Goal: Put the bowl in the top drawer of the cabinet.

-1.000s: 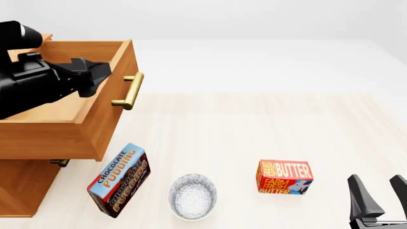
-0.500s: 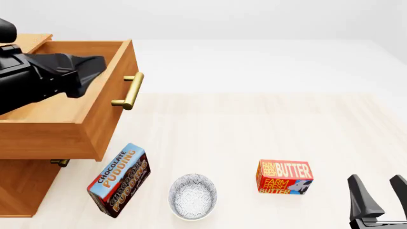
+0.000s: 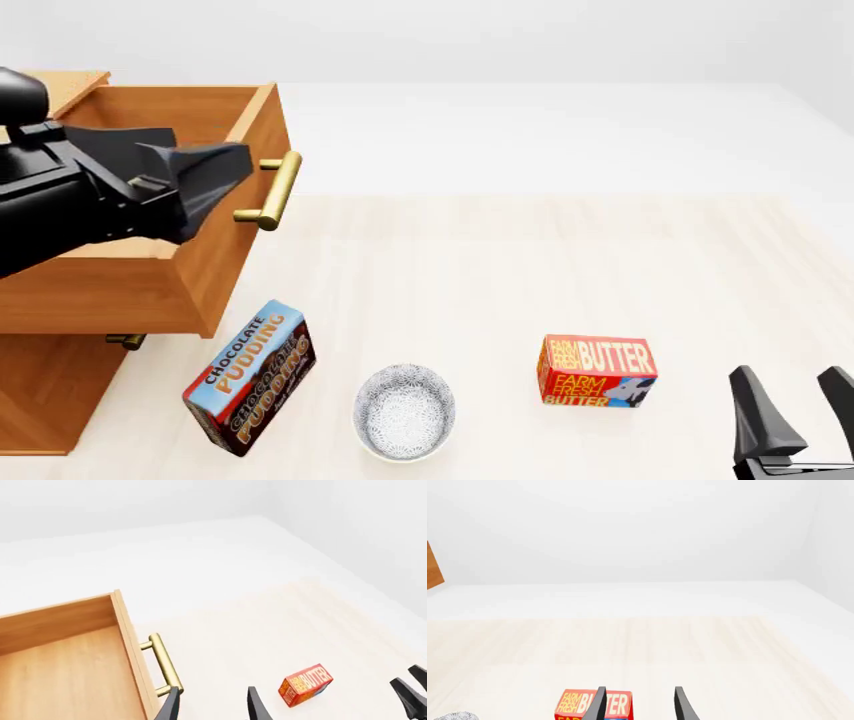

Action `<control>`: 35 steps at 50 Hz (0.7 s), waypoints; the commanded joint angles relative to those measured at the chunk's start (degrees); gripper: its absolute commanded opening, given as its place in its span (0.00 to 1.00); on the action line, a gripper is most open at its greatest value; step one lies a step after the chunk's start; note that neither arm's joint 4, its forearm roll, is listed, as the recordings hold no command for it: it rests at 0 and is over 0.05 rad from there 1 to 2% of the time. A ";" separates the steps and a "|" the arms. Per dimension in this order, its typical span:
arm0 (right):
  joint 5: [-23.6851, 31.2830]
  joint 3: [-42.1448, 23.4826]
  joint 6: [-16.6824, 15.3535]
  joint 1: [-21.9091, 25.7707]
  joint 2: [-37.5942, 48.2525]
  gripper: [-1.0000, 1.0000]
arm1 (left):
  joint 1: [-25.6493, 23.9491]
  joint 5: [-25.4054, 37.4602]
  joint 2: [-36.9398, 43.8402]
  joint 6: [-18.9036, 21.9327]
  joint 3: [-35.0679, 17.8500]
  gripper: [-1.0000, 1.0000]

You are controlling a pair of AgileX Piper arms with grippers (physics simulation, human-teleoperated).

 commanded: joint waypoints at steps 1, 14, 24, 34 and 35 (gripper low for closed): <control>0.00 0.00 0.00 0.01 0.01 1.00 | -2.81 -0.74 0.08 -0.03 1.34 1.00; 0.00 0.00 0.01 0.00 0.01 1.00 | -6.55 -1.85 0.45 -0.69 2.27 1.00; 0.00 0.00 0.01 -0.01 -0.02 1.00 | -8.75 -3.29 1.43 -1.51 3.24 1.00; 0.00 0.00 -0.01 0.00 0.00 1.00 | -10.54 -5.12 3.13 -2.47 4.93 1.00; 0.00 0.00 0.01 0.00 0.00 1.00 | -10.79 -5.34 3.25 -2.65 5.16 1.00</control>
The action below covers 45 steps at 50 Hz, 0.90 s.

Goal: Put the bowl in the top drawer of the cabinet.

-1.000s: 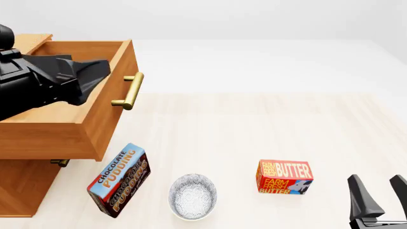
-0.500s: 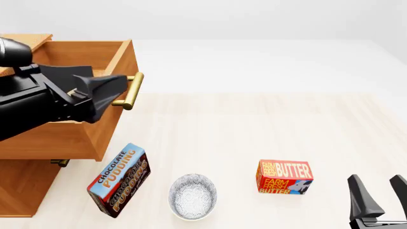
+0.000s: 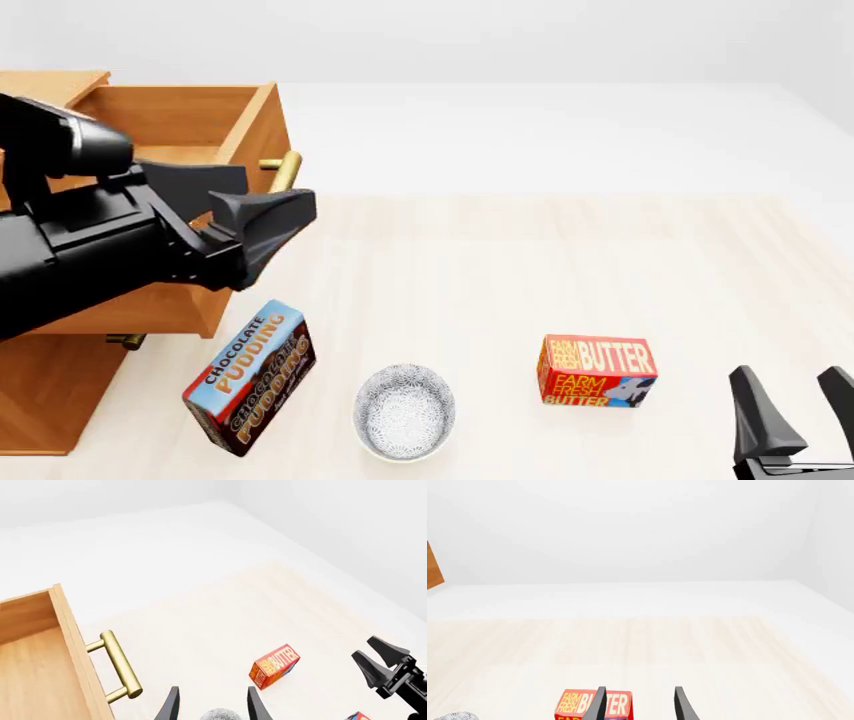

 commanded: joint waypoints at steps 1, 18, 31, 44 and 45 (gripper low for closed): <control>0.00 0.00 0.00 -0.01 0.00 1.00 | -2.10 -2.00 1.63 -1.03 1.82 1.00; 0.00 0.00 0.00 0.01 0.01 1.00 | -3.45 -4.82 3.64 -3.36 4.74 1.00; 0.00 0.00 0.00 0.00 0.01 1.00 | -4.85 -6.40 4.08 -6.16 7.15 1.00; 0.00 0.00 0.00 0.01 0.01 1.00 | -6.07 -8.16 5.55 -7.88 8.61 1.00; 0.00 0.00 0.00 -0.02 0.00 1.00 | -6.11 -8.28 5.63 -7.81 8.75 1.00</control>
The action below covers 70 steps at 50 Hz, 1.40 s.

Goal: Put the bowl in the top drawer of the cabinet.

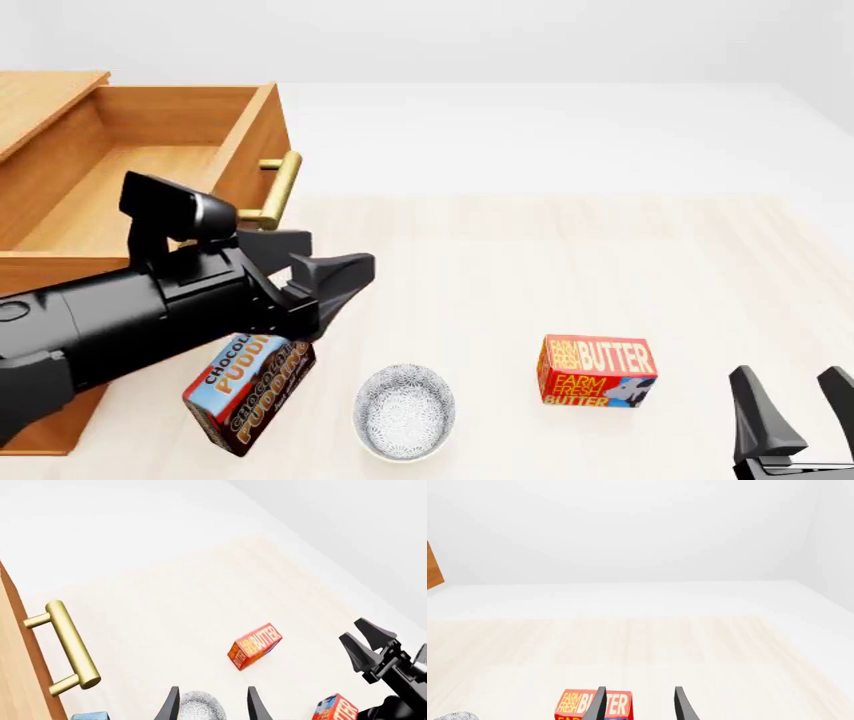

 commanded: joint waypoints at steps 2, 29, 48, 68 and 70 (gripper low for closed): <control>0.00 0.00 0.01 0.02 0.00 1.00 | -1.28 -1.52 1.01 -1.64 1.62 1.00; 0.00 0.00 0.00 0.01 -0.01 1.00 | -2.43 -7.05 5.16 -4.55 6.79 1.00; 0.00 0.00 -0.01 0.01 -0.02 1.00 | -2.44 -10.73 8.35 -6.27 8.90 1.00; 0.00 0.00 0.01 0.00 0.00 1.00 | -1.46 -16.08 13.75 -8.59 12.10 1.00; 0.00 0.00 0.00 -0.01 0.01 1.00 | -1.31 -16.55 14.25 -8.79 12.32 1.00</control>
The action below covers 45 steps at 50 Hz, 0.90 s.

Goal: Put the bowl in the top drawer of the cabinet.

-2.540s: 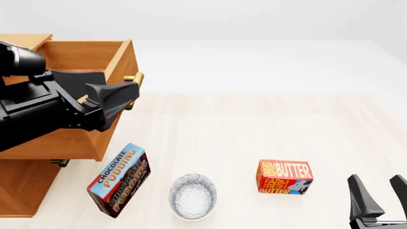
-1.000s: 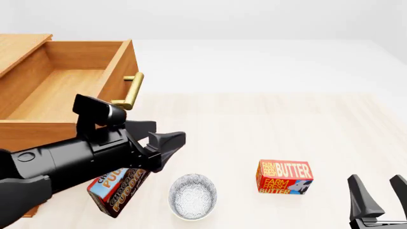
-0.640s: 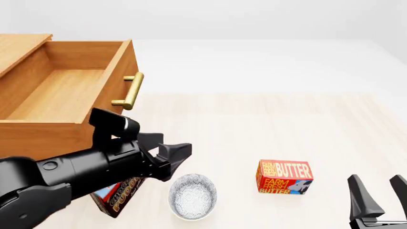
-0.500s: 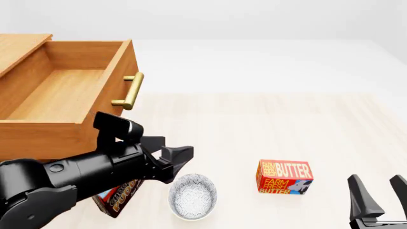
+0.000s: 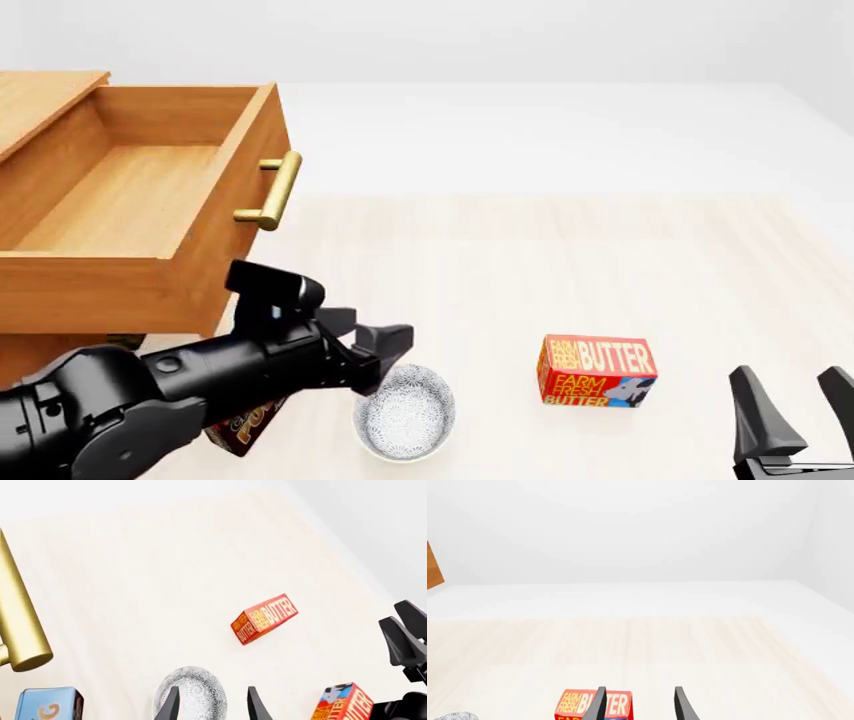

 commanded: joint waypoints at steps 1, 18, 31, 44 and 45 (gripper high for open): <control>0.00 0.00 0.00 0.00 0.00 1.00 | 0.89 -2.96 3.17 -1.15 1.58 1.00; 0.00 0.00 -0.01 0.01 0.01 1.00 | 3.33 -6.22 7.18 -1.41 2.45 1.00; 0.00 0.00 0.00 -0.01 0.00 1.00 | 5.00 -8.47 10.50 -1.48 2.95 1.00; 0.00 0.00 0.01 0.01 0.00 1.00 | 6.15 -10.89 13.93 -1.92 3.78 1.00; 0.00 0.00 0.01 0.01 0.00 1.00 | 6.15 -10.90 13.94 -1.92 3.78 1.00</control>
